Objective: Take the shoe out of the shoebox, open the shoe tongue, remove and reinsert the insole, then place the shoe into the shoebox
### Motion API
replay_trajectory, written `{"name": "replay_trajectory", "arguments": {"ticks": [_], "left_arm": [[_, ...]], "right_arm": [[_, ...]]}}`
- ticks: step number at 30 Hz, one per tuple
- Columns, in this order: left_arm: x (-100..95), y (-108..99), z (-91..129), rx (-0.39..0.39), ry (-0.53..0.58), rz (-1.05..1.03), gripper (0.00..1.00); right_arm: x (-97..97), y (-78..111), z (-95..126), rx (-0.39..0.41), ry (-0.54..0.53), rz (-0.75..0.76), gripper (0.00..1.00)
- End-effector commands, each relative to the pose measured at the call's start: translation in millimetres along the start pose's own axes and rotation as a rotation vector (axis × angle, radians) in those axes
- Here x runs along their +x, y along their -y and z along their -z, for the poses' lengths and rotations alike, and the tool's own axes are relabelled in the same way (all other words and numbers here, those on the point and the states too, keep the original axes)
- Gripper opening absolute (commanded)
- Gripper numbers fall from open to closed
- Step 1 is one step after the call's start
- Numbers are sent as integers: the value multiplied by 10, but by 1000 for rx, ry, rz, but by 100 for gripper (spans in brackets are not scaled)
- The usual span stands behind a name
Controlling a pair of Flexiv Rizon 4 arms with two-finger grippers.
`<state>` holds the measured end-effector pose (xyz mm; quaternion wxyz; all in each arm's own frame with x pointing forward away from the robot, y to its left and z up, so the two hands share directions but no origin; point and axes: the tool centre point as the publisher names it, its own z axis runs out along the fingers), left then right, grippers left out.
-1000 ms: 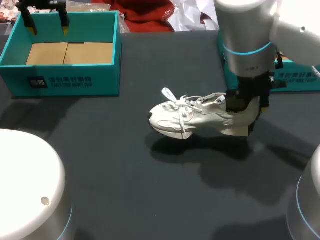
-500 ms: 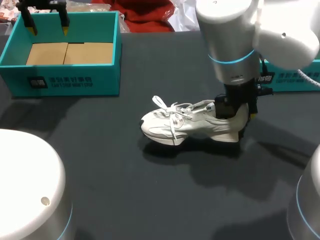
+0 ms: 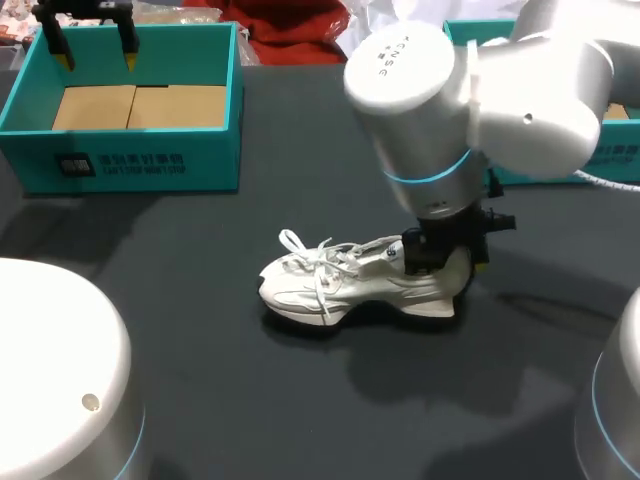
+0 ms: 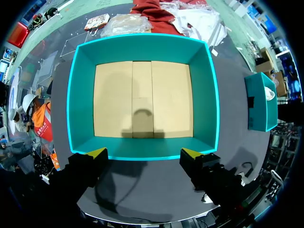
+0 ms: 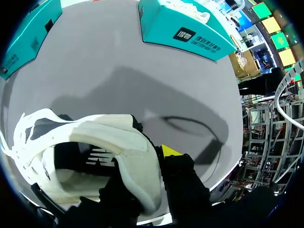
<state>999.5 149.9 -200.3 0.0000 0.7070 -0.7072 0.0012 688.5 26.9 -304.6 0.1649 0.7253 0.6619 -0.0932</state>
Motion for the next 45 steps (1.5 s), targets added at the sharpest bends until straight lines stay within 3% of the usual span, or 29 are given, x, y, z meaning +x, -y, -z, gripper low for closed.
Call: {"name": "replay_trajectory", "arguments": {"ticks": [1, 17, 38, 39, 43, 45], "left_arm": [[-1, 1, 1, -1, 1, 0, 100], [-1, 1, 1, -1, 1, 0, 100], [-1, 1, 1, -1, 1, 0, 100], [-1, 1, 1, -1, 1, 0, 100], [-1, 1, 1, -1, 1, 0, 100], [-1, 1, 1, -1, 1, 0, 100]], "right_arm": [[234, -2, -33, 5, 37, 0, 0], [482, 73, -294, 34, 43, -35, 0], [543, 105, -492, 62, -16, 20, 0], [548, 106, -490, 63, -18, 23, 11], [548, 109, -434, 49, -33, 31, 79], [546, 101, -397, 54, -25, 32, 100]]}}
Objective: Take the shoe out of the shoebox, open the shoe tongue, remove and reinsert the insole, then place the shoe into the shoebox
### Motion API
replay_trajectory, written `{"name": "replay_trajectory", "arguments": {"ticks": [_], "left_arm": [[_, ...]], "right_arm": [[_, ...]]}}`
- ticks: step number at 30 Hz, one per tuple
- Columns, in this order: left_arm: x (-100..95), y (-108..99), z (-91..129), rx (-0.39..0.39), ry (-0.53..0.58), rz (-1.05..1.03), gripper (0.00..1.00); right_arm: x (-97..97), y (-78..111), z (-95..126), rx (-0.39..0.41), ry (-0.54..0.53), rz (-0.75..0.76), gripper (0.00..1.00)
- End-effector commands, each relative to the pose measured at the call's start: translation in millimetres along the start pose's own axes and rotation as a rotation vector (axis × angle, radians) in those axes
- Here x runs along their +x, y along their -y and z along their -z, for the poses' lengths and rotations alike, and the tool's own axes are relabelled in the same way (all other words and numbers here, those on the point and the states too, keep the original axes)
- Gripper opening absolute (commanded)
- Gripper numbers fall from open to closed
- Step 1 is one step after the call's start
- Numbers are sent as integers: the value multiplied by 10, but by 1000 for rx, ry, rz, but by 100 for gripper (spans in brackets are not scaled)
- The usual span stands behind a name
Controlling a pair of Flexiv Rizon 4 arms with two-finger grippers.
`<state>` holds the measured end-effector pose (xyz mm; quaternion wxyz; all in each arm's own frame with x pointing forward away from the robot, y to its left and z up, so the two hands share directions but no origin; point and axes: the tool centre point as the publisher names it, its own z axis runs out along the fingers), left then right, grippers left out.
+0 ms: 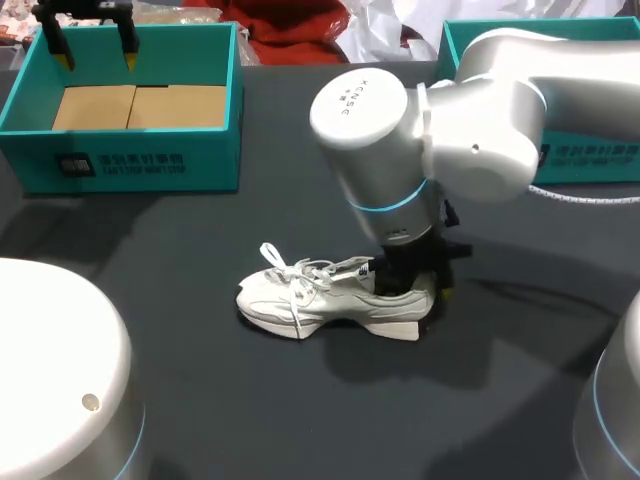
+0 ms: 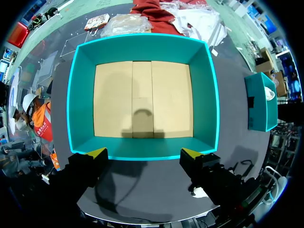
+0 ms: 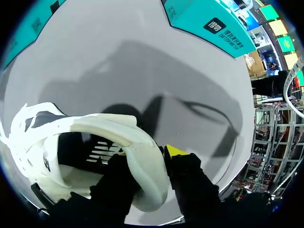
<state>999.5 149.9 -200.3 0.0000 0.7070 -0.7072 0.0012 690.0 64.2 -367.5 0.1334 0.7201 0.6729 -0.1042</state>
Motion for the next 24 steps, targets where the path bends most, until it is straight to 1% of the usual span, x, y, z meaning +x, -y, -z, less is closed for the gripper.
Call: {"name": "replay_trajectory", "arguments": {"ticks": [1, 6, 9, 11, 12, 15, 17, 18, 20, 21, 22, 24], "left_arm": [[0, 1, 1, -1, 1, 0, 100], [0, 1, 1, -1, 1, 0, 100], [0, 1, 1, -1, 1, 0, 100], [0, 1, 1, -1, 1, 0, 100], [0, 1, 1, -1, 1, 0, 100], [0, 1, 1, -1, 1, 0, 100], [0, 1, 1, -1, 1, 0, 100], [0, 1, 1, -1, 1, 0, 100], [0, 1, 1, -1, 1, 0, 100], [0, 1, 1, -1, 1, 0, 100], [0, 1, 1, -1, 1, 0, 100], [0, 1, 1, -1, 1, 0, 100]], "right_arm": [[-27, 20, 75, -5, 1, 4, 100], [-86, 20, 217, 7, -18, 12, 100], [-162, 27, 349, 4, -79, 32, 100], [-216, 34, 448, -9, -138, 55, 100], [-240, 37, 497, -17, -149, 67, 100], [-312, 39, 618, -56, -231, 125, 100], [-361, 38, 685, -100, -340, 200, 100], [-381, 37, 709, -126, -375, 243, 100], [-445, 52, 757, -203, -549, 381, 100], [-472, 57, 767, -180, -526, 421, 100], [-467, 52, 777, -120, -391, 418, 100], [-467, 52, 777, -120, -391, 418, 100]]}}
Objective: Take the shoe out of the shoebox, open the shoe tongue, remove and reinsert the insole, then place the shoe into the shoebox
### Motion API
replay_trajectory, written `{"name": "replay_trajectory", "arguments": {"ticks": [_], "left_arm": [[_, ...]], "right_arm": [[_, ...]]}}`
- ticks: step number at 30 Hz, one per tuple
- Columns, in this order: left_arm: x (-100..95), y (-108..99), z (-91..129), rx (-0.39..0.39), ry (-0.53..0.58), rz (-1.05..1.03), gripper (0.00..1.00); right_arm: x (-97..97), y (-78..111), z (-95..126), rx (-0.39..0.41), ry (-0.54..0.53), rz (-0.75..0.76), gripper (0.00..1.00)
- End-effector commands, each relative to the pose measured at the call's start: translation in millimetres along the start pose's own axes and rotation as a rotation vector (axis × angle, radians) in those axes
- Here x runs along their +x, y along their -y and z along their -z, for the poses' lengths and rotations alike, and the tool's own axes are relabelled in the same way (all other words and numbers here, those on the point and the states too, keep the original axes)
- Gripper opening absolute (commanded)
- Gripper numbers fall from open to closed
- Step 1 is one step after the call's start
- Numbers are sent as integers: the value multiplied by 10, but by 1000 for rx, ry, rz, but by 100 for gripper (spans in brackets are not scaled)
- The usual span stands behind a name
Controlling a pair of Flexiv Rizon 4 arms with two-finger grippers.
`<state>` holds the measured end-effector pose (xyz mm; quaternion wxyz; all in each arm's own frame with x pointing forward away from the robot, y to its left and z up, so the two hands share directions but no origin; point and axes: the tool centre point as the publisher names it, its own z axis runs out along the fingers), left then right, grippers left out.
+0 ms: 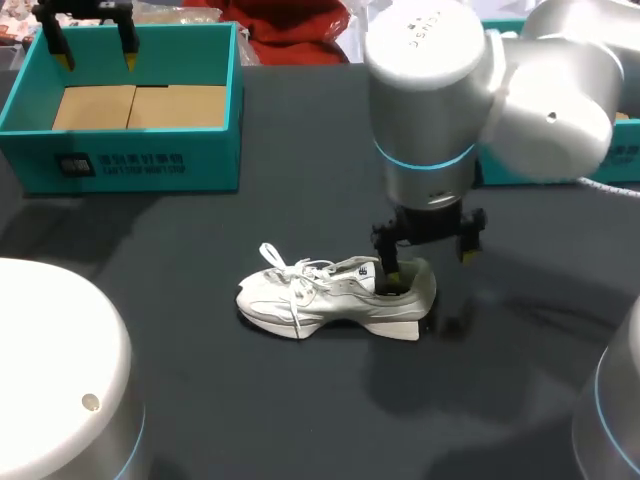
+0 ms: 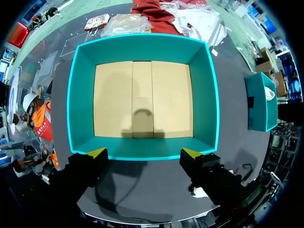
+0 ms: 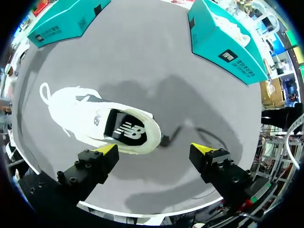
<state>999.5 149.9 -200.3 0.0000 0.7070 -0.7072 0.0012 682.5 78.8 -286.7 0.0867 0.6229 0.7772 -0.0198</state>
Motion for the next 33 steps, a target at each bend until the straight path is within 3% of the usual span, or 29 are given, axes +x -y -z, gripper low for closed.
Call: {"name": "replay_trajectory", "arguments": {"ticks": [1, 7, 8, 13, 16, 21, 32, 33], "left_arm": [[0, 1, 1, -1, 1, 0, 100], [0, 1, 1, -1, 1, 0, 100], [0, 1, 1, -1, 1, 0, 100], [0, 1, 1, -1, 1, 0, 100], [0, 1, 1, -1, 1, 0, 100], [0, 1, 1, -1, 1, 0, 100], [0, 1, 1, -1, 1, 0, 100], [0, 1, 1, -1, 1, 0, 100]], "right_arm": [[-317, 99, 33, -39, -199, 142, 100], [-317, 99, 33, -39, -199, 142, 100], [-284, 121, 7, -73, -227, 202, 100], [-494, 233, -75, -236, -625, 448, 100], [-633, 280, -116, -301, -725, 552, 100], [-805, 407, -108, -476, -893, 780, 100], [-805, 407, -108, -476, -893, 780, 100], [-815, 399, -140, -516, -879, 813, 100]]}}
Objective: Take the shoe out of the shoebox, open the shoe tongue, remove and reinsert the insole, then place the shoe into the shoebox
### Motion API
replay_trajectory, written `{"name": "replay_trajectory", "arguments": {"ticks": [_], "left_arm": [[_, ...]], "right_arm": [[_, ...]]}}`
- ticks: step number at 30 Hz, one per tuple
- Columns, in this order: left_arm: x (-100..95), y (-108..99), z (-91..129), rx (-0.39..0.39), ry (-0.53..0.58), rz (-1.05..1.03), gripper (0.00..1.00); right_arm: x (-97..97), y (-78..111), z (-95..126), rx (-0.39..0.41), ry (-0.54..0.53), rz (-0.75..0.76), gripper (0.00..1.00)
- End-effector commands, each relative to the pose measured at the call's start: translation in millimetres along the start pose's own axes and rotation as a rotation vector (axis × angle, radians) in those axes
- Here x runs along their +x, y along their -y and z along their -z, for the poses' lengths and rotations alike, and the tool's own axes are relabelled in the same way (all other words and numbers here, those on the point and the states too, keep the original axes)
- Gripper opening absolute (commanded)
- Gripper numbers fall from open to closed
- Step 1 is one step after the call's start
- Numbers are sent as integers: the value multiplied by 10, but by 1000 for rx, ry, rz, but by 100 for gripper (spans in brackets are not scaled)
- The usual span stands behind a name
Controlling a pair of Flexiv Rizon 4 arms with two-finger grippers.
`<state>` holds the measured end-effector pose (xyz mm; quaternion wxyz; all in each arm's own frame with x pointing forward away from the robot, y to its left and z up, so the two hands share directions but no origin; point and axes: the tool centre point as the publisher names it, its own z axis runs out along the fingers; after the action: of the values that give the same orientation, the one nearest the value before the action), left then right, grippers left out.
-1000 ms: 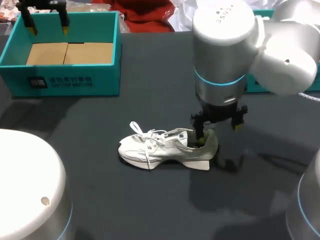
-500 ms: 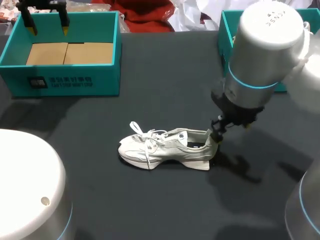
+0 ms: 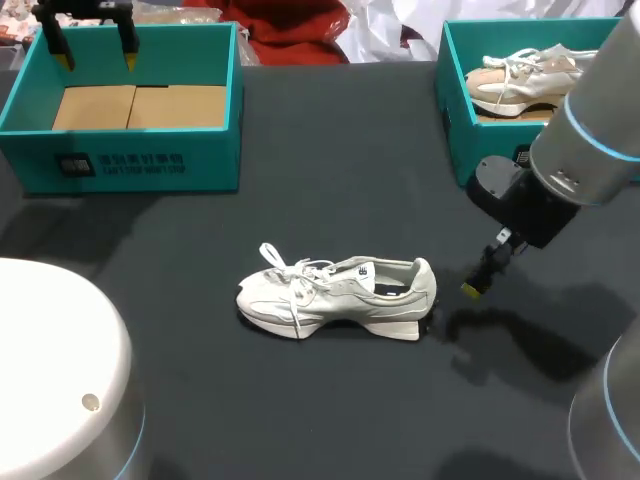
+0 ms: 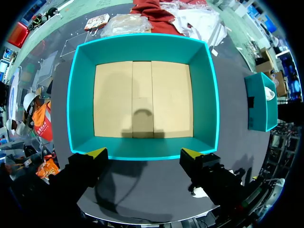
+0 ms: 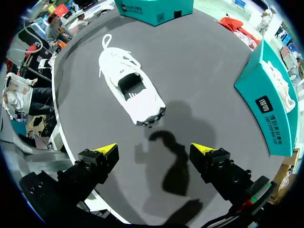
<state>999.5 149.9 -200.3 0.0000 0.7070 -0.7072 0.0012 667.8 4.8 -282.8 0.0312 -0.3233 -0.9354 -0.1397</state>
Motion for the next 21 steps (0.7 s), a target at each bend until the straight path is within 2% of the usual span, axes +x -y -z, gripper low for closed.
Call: {"name": "replay_trajectory", "arguments": {"ticks": [1, 2, 3, 5, 10, 15, 17, 21], "left_arm": [[0, 1, 1, -1, 1, 0, 100], [0, 1, 1, -1, 1, 0, 100], [0, 1, 1, -1, 1, 0, 100], [0, 1, 1, -1, 1, 0, 100], [0, 1, 1, -1, 1, 0, 100], [0, 1, 1, -1, 1, 0, 100], [0, 1, 1, -1, 1, 0, 100], [0, 1, 1, -1, 1, 0, 100]], "right_arm": [[-70, 179, -62, -502, -371, 301, 100], [-96, 213, -85, -589, -424, 390, 100], [-98, 239, -99, -643, -453, 468, 100], [-122, 281, -115, -703, -484, 541, 100], [-226, 292, -158, -767, -464, 571, 100], [-244, 277, -232, -825, -372, 595, 100], [-239, 269, -262, -832, -333, 592, 100], [-239, 269, -262, -832, -333, 592, 100]]}}
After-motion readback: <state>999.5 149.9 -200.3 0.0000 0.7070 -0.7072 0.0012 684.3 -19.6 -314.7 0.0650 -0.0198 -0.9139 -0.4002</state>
